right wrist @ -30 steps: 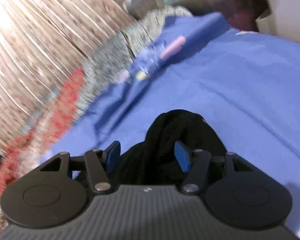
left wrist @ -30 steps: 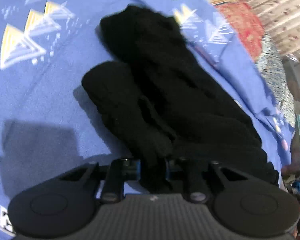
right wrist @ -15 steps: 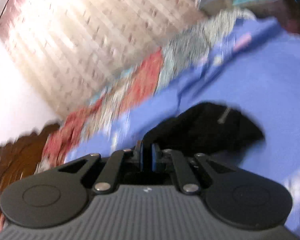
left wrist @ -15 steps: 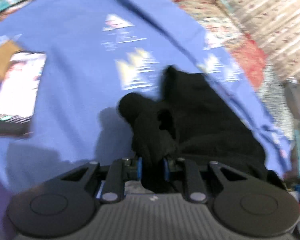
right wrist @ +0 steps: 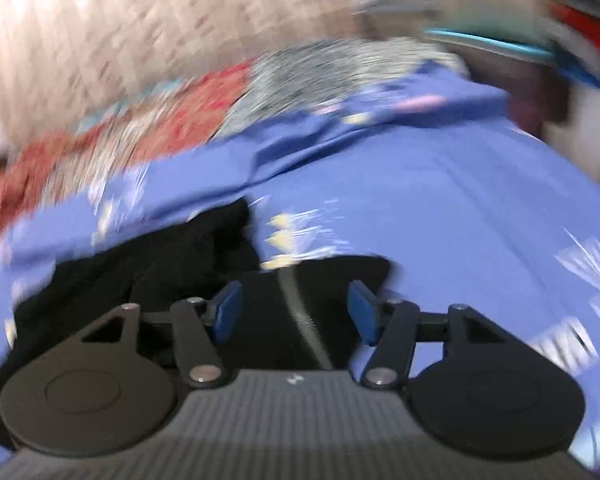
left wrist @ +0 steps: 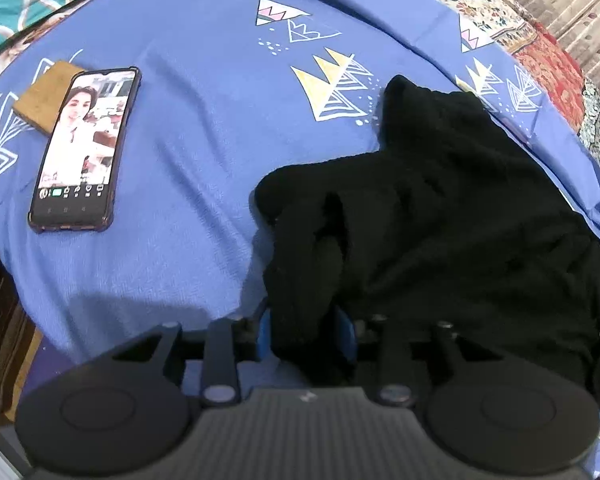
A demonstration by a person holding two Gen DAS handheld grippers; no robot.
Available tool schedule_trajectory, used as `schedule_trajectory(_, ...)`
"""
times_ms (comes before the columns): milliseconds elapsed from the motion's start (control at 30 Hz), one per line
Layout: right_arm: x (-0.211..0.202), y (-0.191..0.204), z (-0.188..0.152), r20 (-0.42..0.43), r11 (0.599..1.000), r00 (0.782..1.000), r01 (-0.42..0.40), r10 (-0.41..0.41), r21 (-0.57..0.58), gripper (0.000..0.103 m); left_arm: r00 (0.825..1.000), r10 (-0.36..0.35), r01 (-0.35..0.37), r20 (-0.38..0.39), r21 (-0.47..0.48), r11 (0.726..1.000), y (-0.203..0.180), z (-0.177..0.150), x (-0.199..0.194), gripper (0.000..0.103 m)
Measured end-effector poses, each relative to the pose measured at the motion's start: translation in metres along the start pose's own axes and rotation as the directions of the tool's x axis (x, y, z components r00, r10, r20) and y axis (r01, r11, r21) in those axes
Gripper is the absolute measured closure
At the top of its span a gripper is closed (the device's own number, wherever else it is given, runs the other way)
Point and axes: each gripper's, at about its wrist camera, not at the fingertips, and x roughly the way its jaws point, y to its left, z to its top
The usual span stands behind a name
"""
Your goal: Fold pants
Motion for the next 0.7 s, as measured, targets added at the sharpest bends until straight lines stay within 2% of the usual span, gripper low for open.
schedule_trajectory(67, 0.04, 0.034, 0.003, -0.059, 0.993, 0.998, -0.019, 0.012, -0.12, 0.039, 1.0, -0.003, 0.003, 0.0, -0.002, 1.0, 0.003, -0.006, 0.0, 0.068)
schedule_trajectory(100, 0.048, 0.042, -0.006, -0.078, 0.985, 0.997, -0.014, 0.001, -0.169, 0.038, 1.0, 0.002, -0.002, 0.006, -0.009, 1.0, 0.001, -0.015, -0.003, 0.068)
schedule_trajectory(133, 0.063, 0.05, -0.01, -0.099, 0.975, 0.995, 0.008, -0.031, -0.221, 0.037, 1.0, 0.007, -0.007, 0.006, -0.011, 1.0, 0.0, -0.018, -0.004, 0.068)
schedule_trajectory(200, 0.079, 0.046, -0.018, -0.149, 0.959, 0.981, 0.079, -0.123, -0.271, 0.043, 1.0, 0.014, -0.014, 0.005, -0.015, 1.0, -0.001, -0.02, -0.005, 0.07)
schedule_trajectory(233, 0.091, 0.036, -0.018, -0.183, 0.962, 0.973, 0.091, -0.141, -0.258, 0.076, 1.0, 0.014, -0.013, 0.009, -0.016, 1.0, -0.001, -0.02, -0.006, 0.073)
schedule_trajectory(267, 0.099, 0.023, -0.013, -0.221, 0.972, 0.965, 0.089, -0.138, -0.219, 0.094, 1.0, 0.009, -0.008, 0.015, -0.016, 1.0, -0.001, -0.02, -0.009, 0.08)
schedule_trajectory(333, 0.088, 0.0, 0.002, -0.209, 0.998, 0.977, 0.043, -0.052, -0.048, 0.095, 1.0, -0.01, 0.01, 0.024, -0.014, 1.0, 0.0, -0.018, -0.013, 0.084)
schedule_trajectory(367, 0.075, -0.013, 0.013, -0.159, 0.999, 0.987, 0.011, -0.005, 0.041, 0.095, 0.999, -0.015, 0.016, 0.031, -0.016, 1.0, 0.001, -0.017, -0.014, 0.085)
schedule_trajectory(400, 0.052, -0.03, 0.028, -0.068, 0.991, 0.997, -0.029, 0.038, 0.13, 0.095, 0.999, -0.015, 0.016, 0.036, -0.019, 1.0, 0.002, -0.017, -0.015, 0.085)
schedule_trajectory(433, 0.033, -0.042, 0.036, 0.009, 0.978, 0.998, -0.068, 0.067, 0.196, 0.095, 0.999, -0.015, 0.015, 0.035, -0.021, 1.0, 0.002, -0.016, -0.016, 0.086)
schedule_trajectory(500, -0.014, -0.078, 0.044, 0.156, 0.931, 0.981, -0.159, 0.113, 0.329, 0.095, 0.999, -0.014, 0.015, 0.033, -0.03, 0.999, 0.003, -0.019, -0.017, 0.086)
schedule_trajectory(567, -0.052, -0.112, 0.035, 0.247, 0.888, 0.962, -0.209, 0.113, 0.409, 0.095, 0.999, -0.016, 0.017, 0.031, -0.032, 0.999, 0.004, -0.021, -0.017, 0.086)
schedule_trajectory(600, -0.066, -0.126, 0.026, 0.259, 0.879, 0.961, -0.204, 0.095, 0.432, 0.095, 1.0, -0.018, 0.019, 0.025, -0.036, 0.999, 0.005, -0.023, -0.017, 0.086)
schedule_trajectory(700, -0.084, -0.161, -0.016, 0.185, 0.862, 0.983, -0.087, -0.009, 0.499, 0.094, 1.0, -0.025, 0.024, -0.002, -0.045, 0.999, 0.01, -0.027, -0.011, 0.086)
